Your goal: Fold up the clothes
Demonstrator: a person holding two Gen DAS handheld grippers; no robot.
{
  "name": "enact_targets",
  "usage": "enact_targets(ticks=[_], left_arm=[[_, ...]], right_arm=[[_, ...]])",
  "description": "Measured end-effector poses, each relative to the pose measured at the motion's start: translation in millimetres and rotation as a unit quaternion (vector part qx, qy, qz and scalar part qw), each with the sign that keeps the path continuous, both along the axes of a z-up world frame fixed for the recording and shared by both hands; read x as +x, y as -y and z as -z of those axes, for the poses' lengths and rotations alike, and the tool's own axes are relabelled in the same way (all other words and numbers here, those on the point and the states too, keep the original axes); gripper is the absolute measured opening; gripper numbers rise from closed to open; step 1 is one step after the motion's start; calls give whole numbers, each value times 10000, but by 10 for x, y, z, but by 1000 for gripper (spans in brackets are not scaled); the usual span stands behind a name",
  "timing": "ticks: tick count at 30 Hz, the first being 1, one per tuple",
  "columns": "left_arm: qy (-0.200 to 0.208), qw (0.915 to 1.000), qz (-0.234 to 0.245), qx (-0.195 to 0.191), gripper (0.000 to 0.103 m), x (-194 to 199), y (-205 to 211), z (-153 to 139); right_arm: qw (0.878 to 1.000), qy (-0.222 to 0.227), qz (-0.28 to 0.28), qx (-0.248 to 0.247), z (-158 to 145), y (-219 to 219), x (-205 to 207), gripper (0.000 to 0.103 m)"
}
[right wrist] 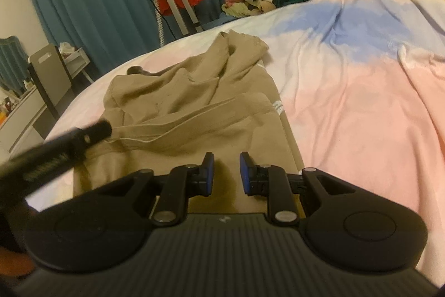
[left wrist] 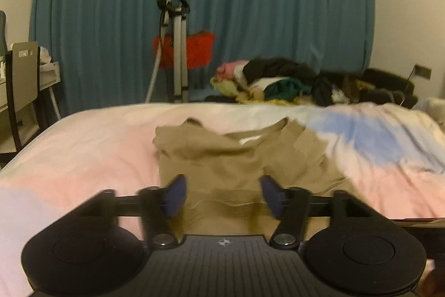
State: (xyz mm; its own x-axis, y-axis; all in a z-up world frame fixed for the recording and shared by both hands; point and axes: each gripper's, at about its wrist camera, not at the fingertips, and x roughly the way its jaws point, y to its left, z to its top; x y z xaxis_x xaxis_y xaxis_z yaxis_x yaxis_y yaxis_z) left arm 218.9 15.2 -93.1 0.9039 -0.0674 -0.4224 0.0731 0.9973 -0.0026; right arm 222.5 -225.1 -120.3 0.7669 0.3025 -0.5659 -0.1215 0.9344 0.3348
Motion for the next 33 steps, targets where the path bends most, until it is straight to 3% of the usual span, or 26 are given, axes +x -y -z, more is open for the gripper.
enact_targets(ticks=[5, 7, 8, 9, 11, 14, 19, 22, 29, 33], left_arm=[[26, 9999, -35, -144, 72, -244, -10, -164], [35, 9994, -66, -325, 81, -388, -59, -263], [59, 9993, -93, -370, 85, -488, -75, -321], [91, 9991, -112, -389, 90, -584, -85, -378], [153, 9991, -95, -387, 93, -818, -104, -494], [122, 9990, -51, -425, 94, -1173, -114, -600], [-430, 9936, 36, -1042, 94, -1545, -168, -579], [-948, 9837, 23, -1530, 94, -1653, -212, -449], [-1879, 9503, -61, -2481, 90, -1564, -303, -30], [-2146, 9245, -474, -3114, 84, -1397, -445, 248]], right_arm=[[9997, 239, -7, -14, -212, 54, -172, 25], [9992, 385, 58, -4, -313, 109, -280, 25], [9989, 450, 97, 33, -359, 139, -329, 32], [9985, 523, 153, 90, -415, 172, -385, 55], [9971, 710, 216, 150, -516, 212, -507, 90], [9955, 926, 198, 62, -647, 229, -701, 89], [9948, 978, 74, -261, -733, 218, -974, 89], [9947, 982, 16, -312, -745, 218, -1074, 89], [9953, 927, -44, -258, -730, 197, -1165, 89], [9956, 898, -62, -259, -701, 182, -1149, 89]])
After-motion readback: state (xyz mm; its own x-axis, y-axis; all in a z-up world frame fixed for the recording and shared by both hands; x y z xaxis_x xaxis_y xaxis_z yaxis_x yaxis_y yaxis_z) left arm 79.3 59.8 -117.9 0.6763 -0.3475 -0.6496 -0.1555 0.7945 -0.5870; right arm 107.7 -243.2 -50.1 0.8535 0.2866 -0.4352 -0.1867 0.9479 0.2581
